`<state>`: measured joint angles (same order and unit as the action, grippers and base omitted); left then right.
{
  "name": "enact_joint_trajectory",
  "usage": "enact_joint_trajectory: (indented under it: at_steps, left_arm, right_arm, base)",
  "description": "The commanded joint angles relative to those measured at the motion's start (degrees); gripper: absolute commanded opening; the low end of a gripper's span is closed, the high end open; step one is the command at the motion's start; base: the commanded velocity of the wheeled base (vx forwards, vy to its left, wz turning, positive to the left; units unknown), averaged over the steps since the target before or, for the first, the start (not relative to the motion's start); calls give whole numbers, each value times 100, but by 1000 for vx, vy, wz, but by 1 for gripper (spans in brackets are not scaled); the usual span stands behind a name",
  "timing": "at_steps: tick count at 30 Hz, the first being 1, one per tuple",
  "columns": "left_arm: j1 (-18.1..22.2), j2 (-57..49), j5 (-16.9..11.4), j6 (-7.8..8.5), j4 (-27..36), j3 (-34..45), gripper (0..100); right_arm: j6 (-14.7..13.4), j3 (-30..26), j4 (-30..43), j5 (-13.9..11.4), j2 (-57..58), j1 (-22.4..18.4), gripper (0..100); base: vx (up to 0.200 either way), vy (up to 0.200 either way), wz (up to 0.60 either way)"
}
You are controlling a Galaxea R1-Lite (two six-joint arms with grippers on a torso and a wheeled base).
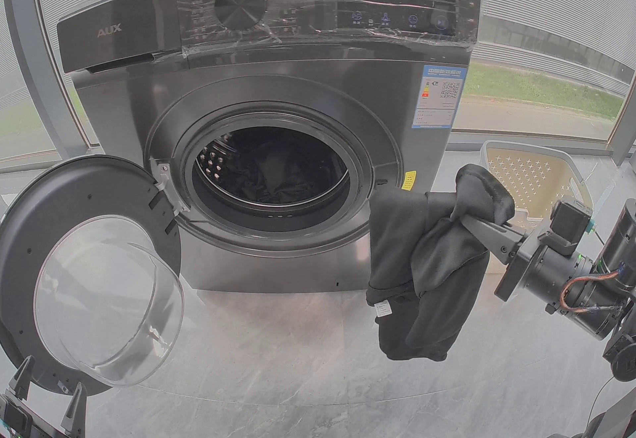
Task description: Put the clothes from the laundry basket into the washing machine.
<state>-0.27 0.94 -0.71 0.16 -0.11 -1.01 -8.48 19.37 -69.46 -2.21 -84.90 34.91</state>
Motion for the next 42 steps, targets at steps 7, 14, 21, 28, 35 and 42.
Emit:
enact_joint_trajectory:
  at_steps: [7, 14, 21, 28, 35, 42]
  left_arm:
    - [0, -94, 9, 63, -7, 92, 100]
    - [18, -94, 53, 81, -7, 92, 100]
    - [27, -94, 27, 107, -15, 101, 100]
    - [44, 372, -1274, -156, -437, -1208, 100]
    - [44, 2226, -3524, -271, -420, -1832, 100]
    - [-641, 4169, -3990, -209, -965, -2289, 100]
  right_arm:
    - [14, -47, 29, -43, -62, 209, 0]
    - [-13, -30, -15, -192, -141, 244, 0]
    - [-39, 23, -32, -175, -247, 490, 0]
    - [-92, 146, -76, -131, -370, 789, 0]
    - [-505, 454, -103, -175, -484, 1017, 0]
    - [-602, 726, -94, -148, -686, 1000, 0]
  base:
    - [0, 114, 0]
    - [0, 0, 0]
    - [0, 0, 0]
    - [0, 0, 0]
    - [0, 0, 0]
    - [0, 0, 0]
